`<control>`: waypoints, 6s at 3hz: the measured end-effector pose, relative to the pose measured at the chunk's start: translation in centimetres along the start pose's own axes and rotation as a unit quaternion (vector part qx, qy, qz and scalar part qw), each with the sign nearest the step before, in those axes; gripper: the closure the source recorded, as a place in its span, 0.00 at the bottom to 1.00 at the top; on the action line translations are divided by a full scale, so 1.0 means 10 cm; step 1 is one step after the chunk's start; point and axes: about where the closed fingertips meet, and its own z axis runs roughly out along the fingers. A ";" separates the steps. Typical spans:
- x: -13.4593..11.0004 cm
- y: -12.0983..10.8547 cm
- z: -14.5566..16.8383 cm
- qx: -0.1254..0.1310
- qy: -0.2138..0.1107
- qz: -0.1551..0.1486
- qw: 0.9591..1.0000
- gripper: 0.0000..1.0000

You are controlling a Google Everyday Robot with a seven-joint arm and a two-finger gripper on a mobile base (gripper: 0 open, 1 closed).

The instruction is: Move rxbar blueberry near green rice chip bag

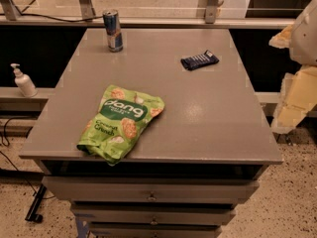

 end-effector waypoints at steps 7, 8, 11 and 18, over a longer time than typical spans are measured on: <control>-0.38 -1.63 1.53 -0.012 -0.180 0.161 0.970 0.00; -0.39 -1.62 1.54 -0.016 -0.183 0.164 0.969 0.00; -0.94 -2.16 1.98 -0.040 -0.251 0.268 0.929 0.00; -0.82 -2.35 2.18 -0.011 -0.264 0.293 0.919 1.00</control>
Offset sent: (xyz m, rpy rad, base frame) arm 0.0397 -0.0001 -0.0120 0.0613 -0.0313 -0.0214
